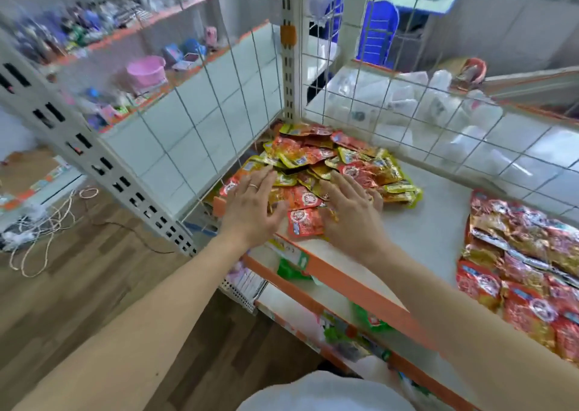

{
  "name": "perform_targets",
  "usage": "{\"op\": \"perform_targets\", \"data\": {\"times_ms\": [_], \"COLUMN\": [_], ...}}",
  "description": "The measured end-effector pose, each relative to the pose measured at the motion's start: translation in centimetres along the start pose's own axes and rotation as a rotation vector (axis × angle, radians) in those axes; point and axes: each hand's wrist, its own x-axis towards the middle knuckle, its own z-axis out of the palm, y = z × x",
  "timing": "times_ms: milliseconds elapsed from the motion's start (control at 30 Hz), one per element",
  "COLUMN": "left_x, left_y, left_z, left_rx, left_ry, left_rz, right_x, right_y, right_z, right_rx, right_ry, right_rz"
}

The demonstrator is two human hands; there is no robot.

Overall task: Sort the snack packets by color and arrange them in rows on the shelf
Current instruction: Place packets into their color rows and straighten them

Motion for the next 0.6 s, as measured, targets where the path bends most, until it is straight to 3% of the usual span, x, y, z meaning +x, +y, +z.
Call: {"op": "perform_targets", "data": {"times_ms": [167,367,500,600], "left_x": [3.8,6.3,7.2,6.4], "left_y": [-0.1,-0.9,-1.8,-1.9], "left_z": [-0.4,-0.1,0.8,1.3], "left_rx": [0.023,0.069,0.143,0.158], "left_ry": [0.032,-0.082,-0.207,-0.176], "left_rz": [-0.042,-0.084,-0.078,-0.042], "right_x": [3.7,6.4,7.3,7.0], "right_y": [0.2,-0.4,-0.8,-0.8], "right_z": [-1.1,0.0,1.3,2.0], "right_rx": [-0.032,-0.119,-0.248,-0.244], "right_ry": [0.005,-0.061,-0.077,-0.062], "right_rz": [-0.014,-0.007,0.079,0.139]}}
